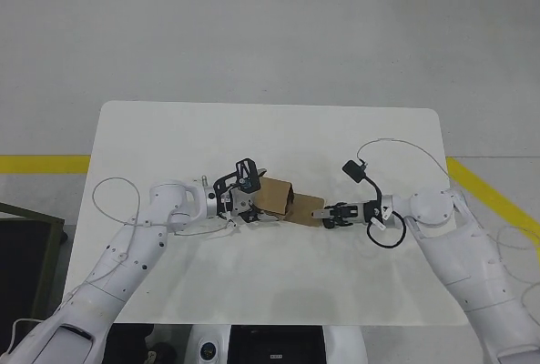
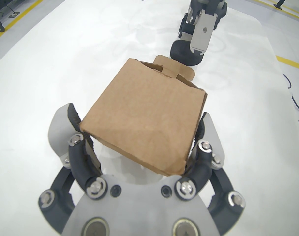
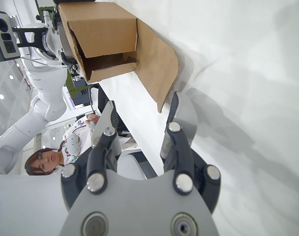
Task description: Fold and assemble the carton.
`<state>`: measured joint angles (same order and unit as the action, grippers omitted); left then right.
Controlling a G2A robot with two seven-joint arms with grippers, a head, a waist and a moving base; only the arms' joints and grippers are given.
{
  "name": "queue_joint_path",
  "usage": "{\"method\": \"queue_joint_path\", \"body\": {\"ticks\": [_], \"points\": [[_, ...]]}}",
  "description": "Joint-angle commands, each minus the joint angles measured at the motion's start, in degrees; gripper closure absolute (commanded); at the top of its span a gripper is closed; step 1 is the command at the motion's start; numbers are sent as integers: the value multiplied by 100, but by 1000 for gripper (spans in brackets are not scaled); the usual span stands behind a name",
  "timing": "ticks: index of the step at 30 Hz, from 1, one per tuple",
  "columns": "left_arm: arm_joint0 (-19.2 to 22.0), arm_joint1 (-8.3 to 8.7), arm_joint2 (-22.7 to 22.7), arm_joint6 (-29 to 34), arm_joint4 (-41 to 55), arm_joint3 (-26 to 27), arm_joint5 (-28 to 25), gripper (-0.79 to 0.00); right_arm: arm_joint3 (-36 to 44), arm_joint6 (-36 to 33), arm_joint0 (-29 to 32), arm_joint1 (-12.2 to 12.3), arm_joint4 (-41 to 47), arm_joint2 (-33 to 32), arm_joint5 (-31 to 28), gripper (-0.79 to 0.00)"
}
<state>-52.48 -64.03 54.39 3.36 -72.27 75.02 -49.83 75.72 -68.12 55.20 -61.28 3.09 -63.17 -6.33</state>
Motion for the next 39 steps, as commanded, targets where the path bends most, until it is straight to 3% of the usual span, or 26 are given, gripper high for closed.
{"method": "queue_joint_path", "body": {"ticks": [1, 15, 21, 30, 37, 39], "points": [[-2, -2, -3, -1, -3, 0, -7, -785, -30, 62, -35, -28, 120, 72, -36, -385], [-16, -2, 33, -15, -13, 20, -25, -785, -319, 221, -569, -219, 391, 573, -259, -416], [-23, 0, 43, -1, -29, 42, -53, -785, -154, 132, -713, -239, 432, 627, -288, -480], [-33, 4, 68, 16, -37, 40, -73, -785, -306, 265, -853, -364, 898, 856, -518, -511], [-37, 5, 78, 27, -49, 42, -94, -785, -608, 293, -883, -440, 1178, 985, -685, -354], [-42, 6, 79, 34, -45, 39, -104, -785, -654, 317, -878, -455, 1280, 988, -726, -348]]}}
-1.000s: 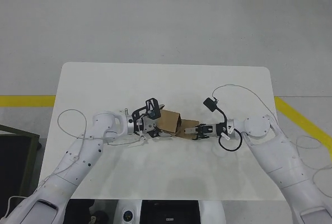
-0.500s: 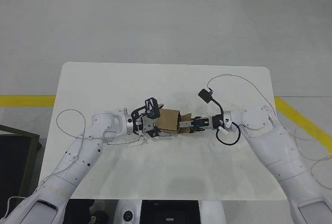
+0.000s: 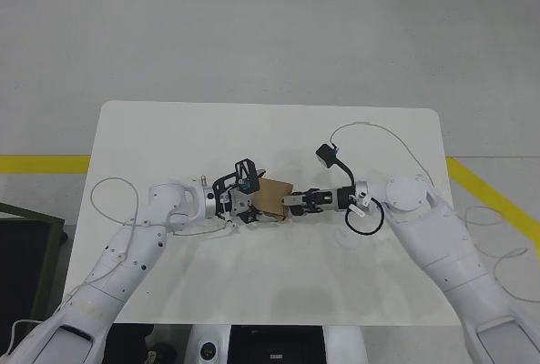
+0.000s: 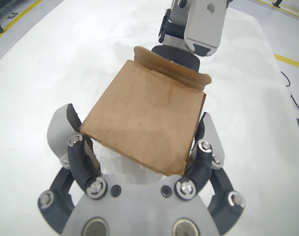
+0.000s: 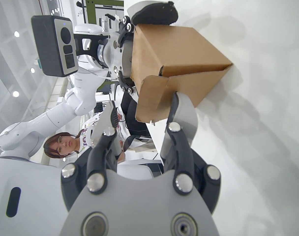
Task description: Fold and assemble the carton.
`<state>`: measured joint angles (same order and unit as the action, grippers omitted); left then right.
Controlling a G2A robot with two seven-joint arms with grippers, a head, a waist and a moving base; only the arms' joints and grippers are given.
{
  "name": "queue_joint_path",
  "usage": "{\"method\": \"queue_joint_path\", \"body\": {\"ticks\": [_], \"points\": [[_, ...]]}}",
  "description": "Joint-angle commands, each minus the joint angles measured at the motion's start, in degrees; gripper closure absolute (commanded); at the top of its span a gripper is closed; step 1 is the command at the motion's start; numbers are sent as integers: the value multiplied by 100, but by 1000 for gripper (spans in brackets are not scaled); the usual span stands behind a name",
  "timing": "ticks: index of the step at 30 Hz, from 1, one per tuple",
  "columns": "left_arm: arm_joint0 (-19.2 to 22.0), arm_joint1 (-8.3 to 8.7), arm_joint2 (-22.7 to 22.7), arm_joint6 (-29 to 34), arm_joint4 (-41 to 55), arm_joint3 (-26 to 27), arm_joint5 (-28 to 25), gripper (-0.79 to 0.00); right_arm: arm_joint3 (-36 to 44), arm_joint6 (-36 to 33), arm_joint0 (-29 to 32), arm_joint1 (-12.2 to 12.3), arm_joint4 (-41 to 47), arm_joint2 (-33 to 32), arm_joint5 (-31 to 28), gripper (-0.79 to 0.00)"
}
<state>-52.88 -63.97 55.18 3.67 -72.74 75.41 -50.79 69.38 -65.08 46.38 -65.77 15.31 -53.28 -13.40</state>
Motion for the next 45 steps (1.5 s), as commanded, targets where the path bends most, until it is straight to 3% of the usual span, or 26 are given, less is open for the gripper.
{"method": "queue_joint_path", "body": {"ticks": [1, 18, 45], "points": [[-3, 1, 1, 5, 3, 0, -12, -785, -30, 9, 4, -11, 77, 3, -36, -345], [-18, 4, 15, 23, -8, -2, -49, -785, -305, -64, 1, -69, 125, 95, -161, -240], [-45, 5, 31, 77, 42, 6, -82, -785, -146, -177, -116, -5, -650, 70, 147, -188]]}}
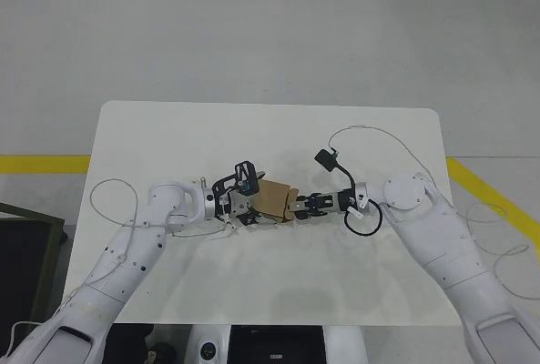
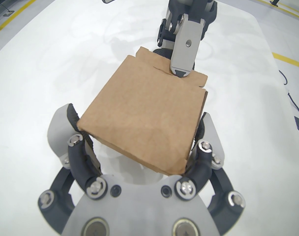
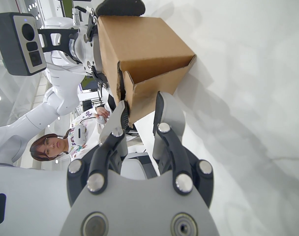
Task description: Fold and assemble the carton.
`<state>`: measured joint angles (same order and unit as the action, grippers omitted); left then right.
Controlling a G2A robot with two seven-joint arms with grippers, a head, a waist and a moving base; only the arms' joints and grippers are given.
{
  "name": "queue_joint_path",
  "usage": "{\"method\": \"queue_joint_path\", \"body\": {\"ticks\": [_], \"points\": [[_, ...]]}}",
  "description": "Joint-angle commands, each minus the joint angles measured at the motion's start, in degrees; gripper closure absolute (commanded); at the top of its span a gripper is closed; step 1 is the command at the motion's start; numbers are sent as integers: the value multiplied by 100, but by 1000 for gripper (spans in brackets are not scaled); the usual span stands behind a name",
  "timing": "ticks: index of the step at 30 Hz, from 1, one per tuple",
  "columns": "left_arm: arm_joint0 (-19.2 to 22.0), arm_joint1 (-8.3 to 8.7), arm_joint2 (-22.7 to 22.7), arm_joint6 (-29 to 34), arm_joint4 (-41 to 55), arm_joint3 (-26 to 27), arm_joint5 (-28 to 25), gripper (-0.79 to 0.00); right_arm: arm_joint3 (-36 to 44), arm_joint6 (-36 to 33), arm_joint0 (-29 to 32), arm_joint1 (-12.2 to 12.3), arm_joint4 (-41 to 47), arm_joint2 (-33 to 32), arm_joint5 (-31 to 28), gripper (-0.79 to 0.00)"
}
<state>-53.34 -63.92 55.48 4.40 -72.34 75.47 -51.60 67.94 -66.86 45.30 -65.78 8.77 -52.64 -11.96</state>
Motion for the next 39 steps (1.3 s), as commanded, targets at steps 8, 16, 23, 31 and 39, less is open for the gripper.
{"method": "queue_joint_path", "body": {"ticks": [8, 16, 23, 31, 39], "points": [[11, -4, -8, 8, 4, 3, -11, -785, -25, 23, -145, -65, 35, 124, -70, -185], [22, -10, -27, 9, 4, 3, -27, -785, -149, 9, -300, -122, 30, 222, -222, -209], [25, -11, -30, 22, 17, -17, -49, -785, -209, -24, -277, -137, 147, 214, -515, -289], [20, -7, -24, 58, 30, -22, -77, -785, -101, -144, -172, -48, 157, -25, -560, -299], [19, -6, -25, 72, 23, -18, -88, -785, 135, -219, 76, 80, -47, -266, -413, -77]]}}
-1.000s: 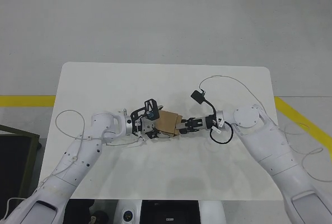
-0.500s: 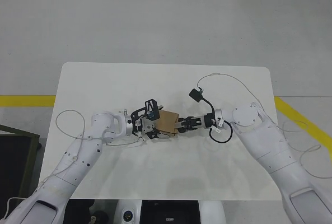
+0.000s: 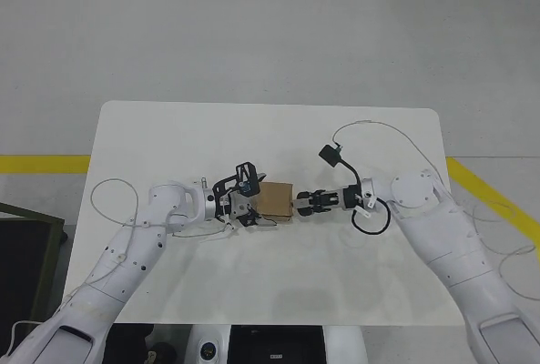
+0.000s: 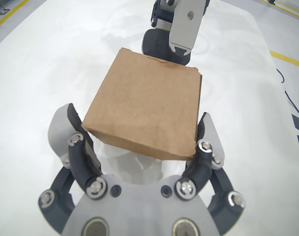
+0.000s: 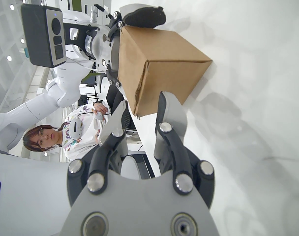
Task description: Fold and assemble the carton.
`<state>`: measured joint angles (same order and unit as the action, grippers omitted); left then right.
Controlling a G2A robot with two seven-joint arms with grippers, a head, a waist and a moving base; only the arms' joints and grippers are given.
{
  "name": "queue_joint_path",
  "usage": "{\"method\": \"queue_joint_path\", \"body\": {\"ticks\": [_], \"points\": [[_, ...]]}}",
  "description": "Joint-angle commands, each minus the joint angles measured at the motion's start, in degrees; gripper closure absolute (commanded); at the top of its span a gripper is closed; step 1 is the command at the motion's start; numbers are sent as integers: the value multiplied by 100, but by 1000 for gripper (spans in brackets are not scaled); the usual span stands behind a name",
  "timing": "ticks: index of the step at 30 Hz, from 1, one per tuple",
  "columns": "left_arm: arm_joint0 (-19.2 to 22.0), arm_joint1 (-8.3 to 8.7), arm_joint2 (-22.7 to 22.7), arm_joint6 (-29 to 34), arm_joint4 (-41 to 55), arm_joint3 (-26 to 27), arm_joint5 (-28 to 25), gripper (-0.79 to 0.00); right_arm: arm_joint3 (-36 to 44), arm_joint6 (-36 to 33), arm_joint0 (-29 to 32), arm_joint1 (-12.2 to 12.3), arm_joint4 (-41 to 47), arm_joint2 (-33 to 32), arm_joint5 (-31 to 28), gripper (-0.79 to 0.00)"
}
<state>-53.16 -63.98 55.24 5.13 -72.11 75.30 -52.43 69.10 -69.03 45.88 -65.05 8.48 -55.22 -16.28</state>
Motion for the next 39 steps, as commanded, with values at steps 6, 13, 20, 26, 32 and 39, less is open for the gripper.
{"method": "queue_joint_path", "body": {"ticks": [6, 13, 20, 26, 32, 39], "points": [[-2, 0, 0, 2, 2, 6, 12, -785, 211, 13, 125, 25, -59, 6, 109, 0], [-3, -2, 0, -12, -11, 14, 30, -785, 249, 41, 37, -21, -34, 147, 119, 0], [3, -1, 11, -22, 0, -3, 32, -785, 145, 36, -30, -40, -5, 195, 78, 0], [-37, 38, 204, 43, 312, 21, -25, -785, 164, 2, 14, 36, -45, -27, 27, -31], [-176, 120, 566, 394, 1092, 267, -108, -785, 446, 43, 270, 170, 35, -460, -266, -55], [-233, 231, 1125, 879, 1670, 606, 334, -785, 713, 283, 538, 348, -234, -1074, -960, -252]]}}
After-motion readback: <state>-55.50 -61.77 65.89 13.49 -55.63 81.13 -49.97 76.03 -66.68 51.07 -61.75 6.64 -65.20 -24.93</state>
